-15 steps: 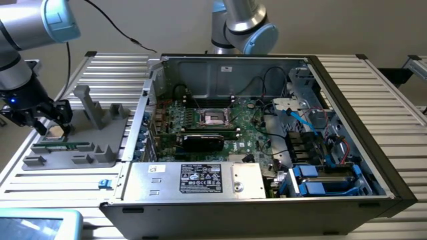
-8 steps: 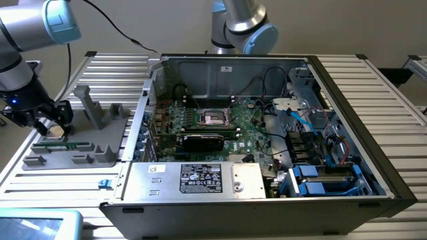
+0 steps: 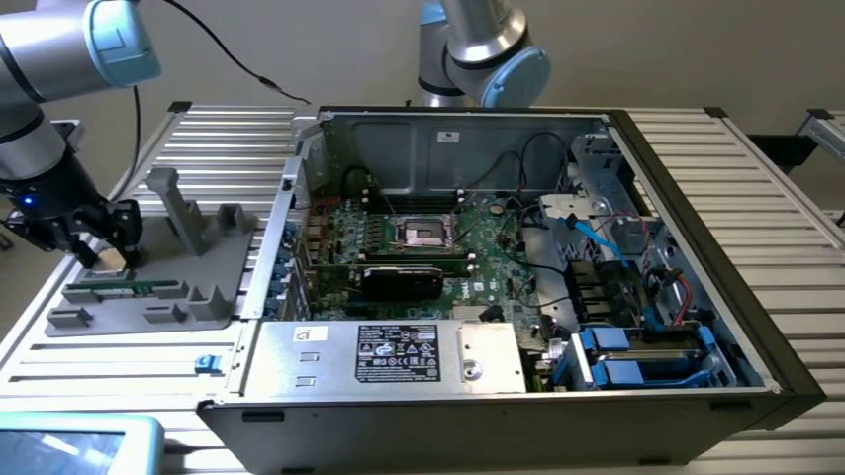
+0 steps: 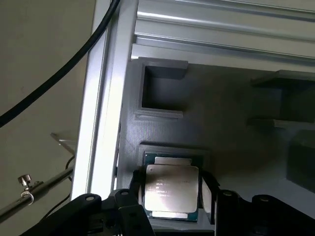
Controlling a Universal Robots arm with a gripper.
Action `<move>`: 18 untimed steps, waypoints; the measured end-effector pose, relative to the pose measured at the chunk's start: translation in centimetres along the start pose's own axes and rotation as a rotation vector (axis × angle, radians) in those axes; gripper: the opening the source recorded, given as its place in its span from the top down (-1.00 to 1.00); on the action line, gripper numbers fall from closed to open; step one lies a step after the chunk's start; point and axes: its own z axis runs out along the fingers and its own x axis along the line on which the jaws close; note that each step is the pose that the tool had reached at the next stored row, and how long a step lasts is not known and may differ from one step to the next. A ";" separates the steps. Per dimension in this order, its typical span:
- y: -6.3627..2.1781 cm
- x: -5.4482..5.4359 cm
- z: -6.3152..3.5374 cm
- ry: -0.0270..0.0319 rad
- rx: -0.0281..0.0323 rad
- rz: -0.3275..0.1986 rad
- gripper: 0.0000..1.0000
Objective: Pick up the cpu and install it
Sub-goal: 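Pick up the cpu and move it towards the insertion slot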
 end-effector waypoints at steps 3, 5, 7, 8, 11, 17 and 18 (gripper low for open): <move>0.00 0.0 0.00 -0.0001 0.0001 0.000 -0.09; 0.00 0.0 0.01 -0.0002 0.0000 0.000 -0.09; -0.01 0.0 0.01 -0.0002 -0.0001 0.000 -0.09; -0.01 0.0 0.01 -0.0002 -0.0001 0.000 -0.09; -0.03 0.0 0.00 -0.0002 -0.0002 0.000 -0.09; -0.04 0.0 0.00 -0.0002 -0.0001 0.000 -0.09; -0.04 0.0 0.00 -0.0001 -0.0001 0.000 -0.09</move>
